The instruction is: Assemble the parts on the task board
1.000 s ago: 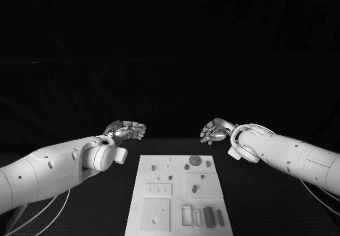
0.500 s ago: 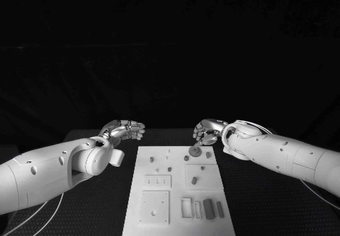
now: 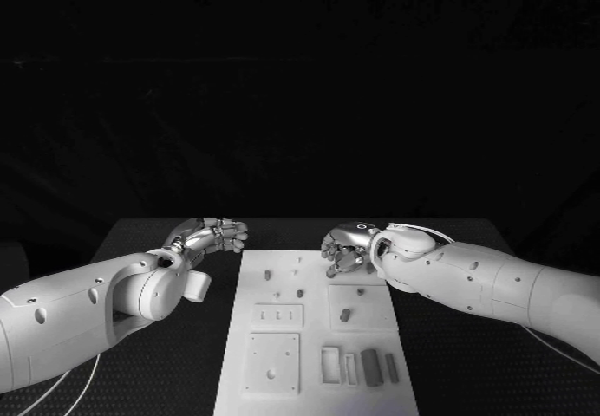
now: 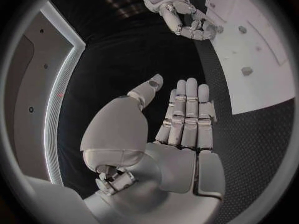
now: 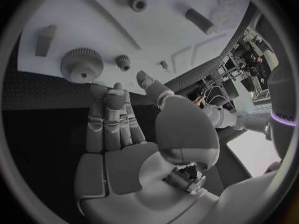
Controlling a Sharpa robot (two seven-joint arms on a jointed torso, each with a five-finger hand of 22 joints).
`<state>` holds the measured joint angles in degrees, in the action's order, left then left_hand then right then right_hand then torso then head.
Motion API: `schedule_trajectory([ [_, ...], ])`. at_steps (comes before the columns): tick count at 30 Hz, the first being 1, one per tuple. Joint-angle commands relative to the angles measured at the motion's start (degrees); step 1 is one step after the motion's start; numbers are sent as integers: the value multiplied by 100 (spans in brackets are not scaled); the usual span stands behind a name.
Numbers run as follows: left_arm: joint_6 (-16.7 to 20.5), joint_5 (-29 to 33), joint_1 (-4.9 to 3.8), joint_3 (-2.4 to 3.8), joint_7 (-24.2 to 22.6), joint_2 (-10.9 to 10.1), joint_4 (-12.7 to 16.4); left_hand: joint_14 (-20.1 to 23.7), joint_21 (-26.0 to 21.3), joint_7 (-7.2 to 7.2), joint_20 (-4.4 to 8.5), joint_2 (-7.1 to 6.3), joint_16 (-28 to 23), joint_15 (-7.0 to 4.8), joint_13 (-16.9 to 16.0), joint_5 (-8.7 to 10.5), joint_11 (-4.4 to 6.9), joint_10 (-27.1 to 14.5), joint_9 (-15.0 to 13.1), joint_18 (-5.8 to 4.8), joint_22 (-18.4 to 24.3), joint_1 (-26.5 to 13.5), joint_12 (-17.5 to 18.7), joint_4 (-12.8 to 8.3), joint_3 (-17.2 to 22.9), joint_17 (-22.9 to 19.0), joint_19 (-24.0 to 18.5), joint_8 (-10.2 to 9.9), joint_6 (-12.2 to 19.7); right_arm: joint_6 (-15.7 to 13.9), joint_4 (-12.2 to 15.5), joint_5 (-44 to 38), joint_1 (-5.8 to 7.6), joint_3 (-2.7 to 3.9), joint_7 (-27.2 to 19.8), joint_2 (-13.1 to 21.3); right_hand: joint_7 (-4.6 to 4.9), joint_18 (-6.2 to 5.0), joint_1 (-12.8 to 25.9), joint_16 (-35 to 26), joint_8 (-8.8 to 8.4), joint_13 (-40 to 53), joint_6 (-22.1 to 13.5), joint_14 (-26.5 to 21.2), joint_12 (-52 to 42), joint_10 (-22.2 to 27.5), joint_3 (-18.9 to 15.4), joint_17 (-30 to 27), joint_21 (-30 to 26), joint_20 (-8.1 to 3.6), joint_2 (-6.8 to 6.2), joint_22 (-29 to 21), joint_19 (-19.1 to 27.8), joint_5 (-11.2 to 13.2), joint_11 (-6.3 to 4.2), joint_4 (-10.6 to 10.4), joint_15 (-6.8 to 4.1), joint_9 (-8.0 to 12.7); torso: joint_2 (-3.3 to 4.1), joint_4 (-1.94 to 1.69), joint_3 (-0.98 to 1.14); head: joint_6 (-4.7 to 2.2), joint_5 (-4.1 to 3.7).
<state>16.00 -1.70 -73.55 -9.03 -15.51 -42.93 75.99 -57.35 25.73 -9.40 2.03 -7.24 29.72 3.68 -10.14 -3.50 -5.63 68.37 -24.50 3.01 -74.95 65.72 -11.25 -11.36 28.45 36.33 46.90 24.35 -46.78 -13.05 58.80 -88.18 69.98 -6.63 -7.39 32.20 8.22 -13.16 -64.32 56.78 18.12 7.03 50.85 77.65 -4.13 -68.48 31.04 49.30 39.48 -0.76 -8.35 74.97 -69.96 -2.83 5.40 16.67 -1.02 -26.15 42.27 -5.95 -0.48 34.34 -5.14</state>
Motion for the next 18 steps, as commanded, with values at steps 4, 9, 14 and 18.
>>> schedule_trajectory([
  [4, -92, 12, 3, 5, -86, 19, 16, -41, 25, 1, -7, 8, 34, 11, 8, 17, -7, -57, -1, 3, -113, -75, 37, -34, 6, -10, 22, -33, 44, -41, 73, -502, -15, -10, 33, -28, 10, -184, 44, 102, -43, -21, 70, -75, 17, -72, 137, -10, 160, -9, -2, 146, 94, -7, 6, 2, 0, 34, 101, -22, 4, -5, -3],
  [9, -94, 12, 3, 5, -81, 3, 21, -40, 27, -1, -7, 8, 36, 11, 7, 17, -9, -58, -3, 3, -113, -85, 42, -33, 7, -12, 21, -35, 45, -46, 170, -704, -19, -20, 102, 34, 8, -184, 59, 156, -33, -23, 111, -84, 6, -111, 195, -22, 236, -17, -22, 142, 112, -10, -6, 1, -11, 45, 126, -33, -2, 6, 0],
  [14, -101, 15, 3, 5, -65, -7, 15, -40, 28, -3, -7, 7, 37, 11, 7, 18, -10, -59, -4, 3, -113, -94, 46, -32, 8, -13, 20, -37, 44, -208, 180, -895, -21, -23, 202, 71, 8, -184, 58, 195, -39, -35, 123, -97, 17, -110, 265, -45, 294, -21, -99, 137, 135, -11, -5, 0, -9, 64, 144, -20, 5, 4, 1],
  [18, -107, 15, 3, 5, -64, -3, 10, -39, 30, -6, -7, 7, 39, 11, 6, 18, -12, -60, -6, 4, -113, -108, 52, -28, 10, -15, 19, -40, 46, -200, 195, -960, -22, -24, 216, 75, 12, -184, 61, 222, -49, -46, 118, -100, 27, -94, 318, -59, 329, -24, -148, 134, 142, -8, 2, -2, -5, 79, 158, -21, 7, -8, 5],
])
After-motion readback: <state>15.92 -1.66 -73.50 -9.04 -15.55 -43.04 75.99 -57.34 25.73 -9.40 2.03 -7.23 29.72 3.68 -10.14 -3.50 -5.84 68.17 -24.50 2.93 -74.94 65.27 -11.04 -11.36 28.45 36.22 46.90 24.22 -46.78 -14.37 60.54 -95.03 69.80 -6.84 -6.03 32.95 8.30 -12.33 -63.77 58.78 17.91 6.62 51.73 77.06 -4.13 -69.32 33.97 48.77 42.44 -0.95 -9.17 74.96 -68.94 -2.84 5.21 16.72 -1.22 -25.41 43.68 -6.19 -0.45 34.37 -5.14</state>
